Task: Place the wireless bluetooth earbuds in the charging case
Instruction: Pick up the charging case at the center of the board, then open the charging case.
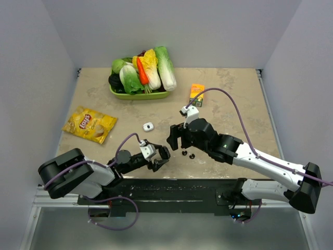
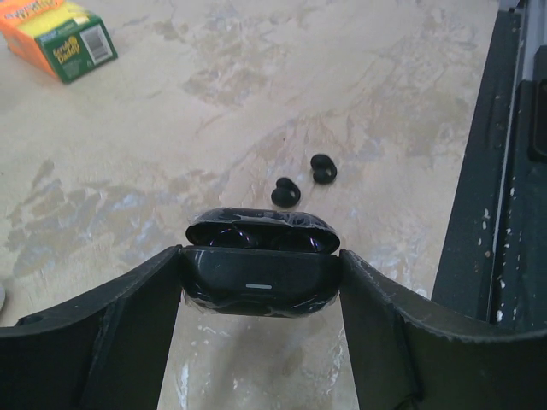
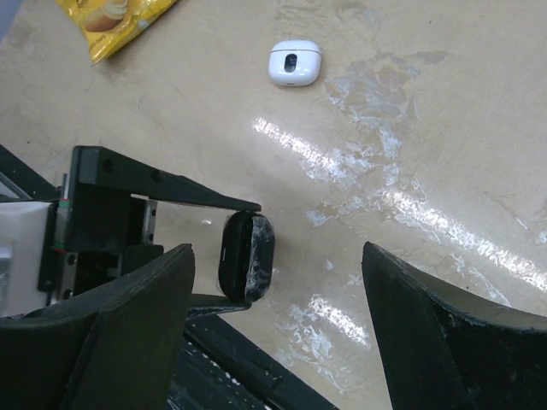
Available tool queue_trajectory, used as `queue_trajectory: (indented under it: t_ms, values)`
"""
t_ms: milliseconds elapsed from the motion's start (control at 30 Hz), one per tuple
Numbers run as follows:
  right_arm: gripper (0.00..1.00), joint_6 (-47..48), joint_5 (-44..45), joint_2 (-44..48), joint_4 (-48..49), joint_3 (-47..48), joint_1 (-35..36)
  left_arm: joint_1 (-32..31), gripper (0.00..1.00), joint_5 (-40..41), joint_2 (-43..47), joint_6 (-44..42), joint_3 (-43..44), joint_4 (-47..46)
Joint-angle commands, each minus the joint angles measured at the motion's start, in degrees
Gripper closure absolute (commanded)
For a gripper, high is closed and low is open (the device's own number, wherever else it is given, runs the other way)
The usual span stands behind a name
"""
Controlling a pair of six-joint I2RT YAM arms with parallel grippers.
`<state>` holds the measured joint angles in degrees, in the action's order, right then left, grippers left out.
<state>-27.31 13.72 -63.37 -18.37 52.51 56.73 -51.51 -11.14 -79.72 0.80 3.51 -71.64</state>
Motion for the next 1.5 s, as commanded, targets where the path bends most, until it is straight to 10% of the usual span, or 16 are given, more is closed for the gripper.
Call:
queue_trajectory:
  t_ms: [0,1467]
  values:
    - [0.19,0.68,-3.07,-0.87,3.25,-0.74,0.05,-0.26,1.0,-2.84,2.29,-1.33,0.45,-36.91]
    - [0.35,-6.44,-11.52,11.61,13.1,-4.35,-1.71,-1.76,1.0,-7.49,17.32,-8.44,10.37,-23.9]
